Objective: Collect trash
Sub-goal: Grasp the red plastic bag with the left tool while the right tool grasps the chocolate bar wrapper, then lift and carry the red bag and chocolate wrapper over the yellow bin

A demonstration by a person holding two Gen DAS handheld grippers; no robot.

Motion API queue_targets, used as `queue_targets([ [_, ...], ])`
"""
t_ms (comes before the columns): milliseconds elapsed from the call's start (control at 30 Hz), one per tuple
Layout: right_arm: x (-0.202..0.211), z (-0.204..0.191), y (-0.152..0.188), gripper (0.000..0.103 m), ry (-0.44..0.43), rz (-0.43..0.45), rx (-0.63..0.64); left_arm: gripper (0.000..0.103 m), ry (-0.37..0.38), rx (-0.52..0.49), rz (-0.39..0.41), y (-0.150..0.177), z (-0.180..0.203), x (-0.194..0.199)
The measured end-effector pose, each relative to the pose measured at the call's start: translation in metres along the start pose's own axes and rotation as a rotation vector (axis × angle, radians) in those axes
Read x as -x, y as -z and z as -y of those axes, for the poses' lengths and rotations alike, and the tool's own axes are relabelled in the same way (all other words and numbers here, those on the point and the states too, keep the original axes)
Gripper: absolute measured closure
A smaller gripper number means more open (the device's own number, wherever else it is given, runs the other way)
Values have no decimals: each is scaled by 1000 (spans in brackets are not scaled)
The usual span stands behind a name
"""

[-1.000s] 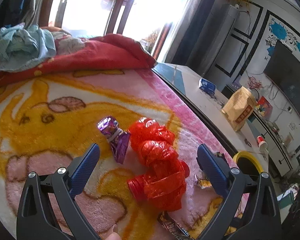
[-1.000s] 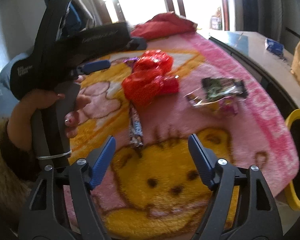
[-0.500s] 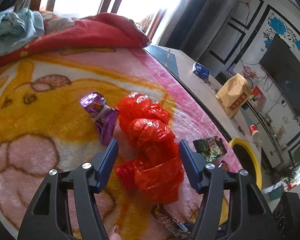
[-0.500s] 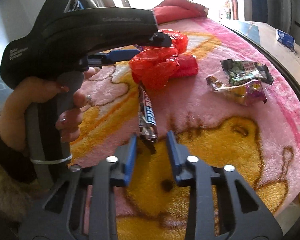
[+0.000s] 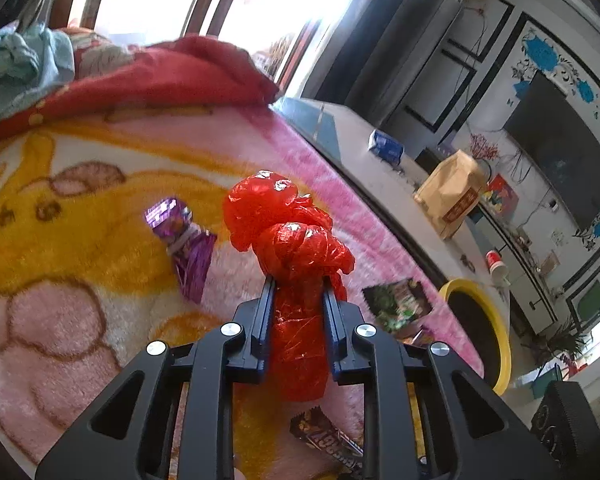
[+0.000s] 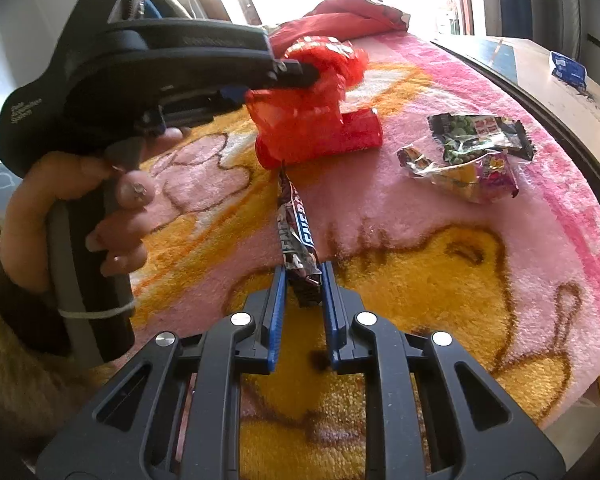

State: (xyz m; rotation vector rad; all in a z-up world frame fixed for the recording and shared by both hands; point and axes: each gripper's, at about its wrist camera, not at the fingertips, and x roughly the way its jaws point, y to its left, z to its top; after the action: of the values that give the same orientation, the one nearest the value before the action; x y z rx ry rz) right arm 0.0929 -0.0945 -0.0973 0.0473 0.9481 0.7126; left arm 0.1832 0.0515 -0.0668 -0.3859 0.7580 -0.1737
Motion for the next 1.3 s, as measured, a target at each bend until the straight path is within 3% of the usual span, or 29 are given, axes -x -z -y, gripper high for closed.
queue_targets([
  [533,34,22,-16,91,46,91,-40,83,37,-24,92,-14,18,35],
  [1300,91,89,-30,91,181,234,-170,84,140,-132,74,-10,71,29],
])
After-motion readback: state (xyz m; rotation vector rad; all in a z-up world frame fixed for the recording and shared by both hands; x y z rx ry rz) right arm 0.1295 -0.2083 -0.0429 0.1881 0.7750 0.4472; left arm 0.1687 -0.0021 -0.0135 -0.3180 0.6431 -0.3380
